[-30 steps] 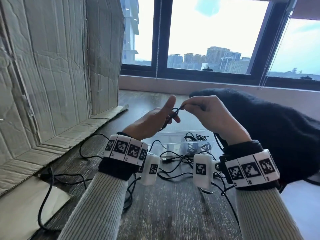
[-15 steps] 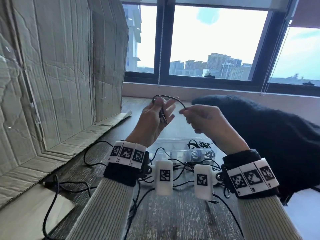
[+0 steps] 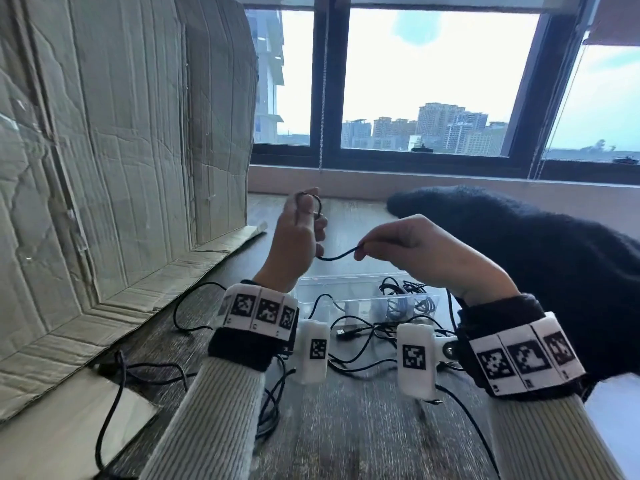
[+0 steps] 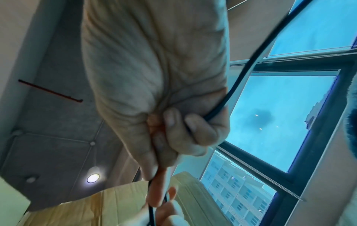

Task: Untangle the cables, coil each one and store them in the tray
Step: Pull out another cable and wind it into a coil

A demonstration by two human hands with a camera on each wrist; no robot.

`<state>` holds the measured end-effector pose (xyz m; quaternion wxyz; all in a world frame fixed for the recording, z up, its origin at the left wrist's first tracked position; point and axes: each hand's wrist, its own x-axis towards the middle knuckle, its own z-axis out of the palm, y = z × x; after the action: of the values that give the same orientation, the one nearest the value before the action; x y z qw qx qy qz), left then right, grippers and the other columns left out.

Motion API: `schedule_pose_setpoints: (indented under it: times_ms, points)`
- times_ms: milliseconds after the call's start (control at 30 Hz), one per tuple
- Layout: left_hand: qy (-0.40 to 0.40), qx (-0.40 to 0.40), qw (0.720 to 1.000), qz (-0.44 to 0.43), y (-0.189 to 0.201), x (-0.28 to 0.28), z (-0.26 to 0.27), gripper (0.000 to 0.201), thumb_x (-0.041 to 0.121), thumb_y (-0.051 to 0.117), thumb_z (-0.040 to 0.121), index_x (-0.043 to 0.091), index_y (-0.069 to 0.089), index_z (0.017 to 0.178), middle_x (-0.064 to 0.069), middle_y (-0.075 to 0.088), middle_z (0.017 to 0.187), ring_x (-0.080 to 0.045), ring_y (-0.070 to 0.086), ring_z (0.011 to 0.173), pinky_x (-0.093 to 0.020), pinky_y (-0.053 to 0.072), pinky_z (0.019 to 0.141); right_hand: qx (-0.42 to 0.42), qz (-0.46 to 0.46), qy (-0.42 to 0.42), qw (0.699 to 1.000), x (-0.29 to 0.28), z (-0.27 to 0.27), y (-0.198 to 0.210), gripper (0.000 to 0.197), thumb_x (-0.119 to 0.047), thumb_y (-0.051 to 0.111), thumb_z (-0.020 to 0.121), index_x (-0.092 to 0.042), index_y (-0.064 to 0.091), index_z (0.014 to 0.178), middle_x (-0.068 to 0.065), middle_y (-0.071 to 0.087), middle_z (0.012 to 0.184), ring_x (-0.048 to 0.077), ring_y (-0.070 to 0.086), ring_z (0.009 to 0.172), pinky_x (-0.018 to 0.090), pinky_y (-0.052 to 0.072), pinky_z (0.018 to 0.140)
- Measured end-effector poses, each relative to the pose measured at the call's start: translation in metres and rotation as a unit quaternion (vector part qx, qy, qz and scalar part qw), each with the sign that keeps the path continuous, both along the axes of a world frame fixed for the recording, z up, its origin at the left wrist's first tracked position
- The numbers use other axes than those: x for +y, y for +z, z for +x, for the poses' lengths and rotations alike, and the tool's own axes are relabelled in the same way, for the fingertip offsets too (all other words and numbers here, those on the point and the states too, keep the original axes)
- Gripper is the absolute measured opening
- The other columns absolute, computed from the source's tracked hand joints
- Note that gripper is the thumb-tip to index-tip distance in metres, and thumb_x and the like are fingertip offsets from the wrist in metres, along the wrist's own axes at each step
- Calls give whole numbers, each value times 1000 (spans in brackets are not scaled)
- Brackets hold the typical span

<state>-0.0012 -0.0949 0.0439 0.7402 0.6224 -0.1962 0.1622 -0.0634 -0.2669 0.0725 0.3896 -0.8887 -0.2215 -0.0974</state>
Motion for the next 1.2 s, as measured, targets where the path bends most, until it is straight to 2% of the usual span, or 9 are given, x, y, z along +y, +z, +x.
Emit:
schedule_pose_setpoints:
  times_ms: [133,400,500,600,733,867,967,1100,1200]
  points:
    - [74,-87,968,222,-10,-10,0,33,24,30,104,17,60,93,8,52,67,2,45,54,-20,37,56,-51,-2,-9,999,13,5,-3,15,-22,63,90,-19,77,88,4,72,82,13,48,43,31,44,46]
    - [-79,2,956,284,-11,-14,-9,80,70,2,86,18,54,55,10,50,47,-1,40,42,-20,35,53,-175,65,-150,971,4,19,-9,17,-32,88,63,-25,72,63,-15,68,61,-4,54,50,8,40,54]
    - [-174,52,953,242,-8,-15,-12,63,65,28,90,23,46,46,5,44,54,-5,31,40,-15,29,42,-165,119,-132,970,-1,23,-11,15,-31,86,65,-21,74,66,-7,70,64,0,54,47,15,44,54]
    - [-217,77,949,215,-8,-9,-10,40,36,48,97,18,50,61,6,37,53,-6,34,42,-16,31,45,-117,195,-90,970,-5,26,-15,9,-21,81,73,-14,77,75,-5,70,63,10,47,44,16,40,47]
    - [-242,110,954,138,-7,-3,-13,31,30,43,100,15,48,73,6,41,54,-8,47,49,-16,39,48,-63,194,-92,975,-6,30,-21,4,-17,76,80,-13,75,79,-4,70,65,12,46,45,13,37,42]
    - [-88,174,980,-34,0,1,-6,32,29,42,101,8,51,79,-14,69,82,-27,69,69,-30,58,59,-7,211,-132,969,-11,37,-27,7,-21,69,87,-19,75,86,-4,69,64,9,38,45,17,32,41]
    - [-14,200,977,-75,-5,-2,2,33,31,39,102,6,50,84,-21,67,104,-36,66,82,-38,58,67,27,150,-113,982,-4,36,-30,14,-21,63,91,-18,75,97,-6,68,62,9,35,44,19,31,40]
    - [-54,227,952,-197,-5,-4,3,35,33,26,105,8,44,88,-22,67,105,-33,67,86,-38,58,72,65,38,-80,994,14,37,-38,17,-21,61,93,-21,73,105,-5,68,62,6,36,43,18,33,41]
    - [-69,237,929,-275,-2,0,3,36,32,23,105,9,44,87,-9,63,80,-23,69,73,-44,56,80,50,-6,-62,997,25,38,-42,17,-24,60,94,-19,75,100,-4,66,58,1,35,37,13,31,40]
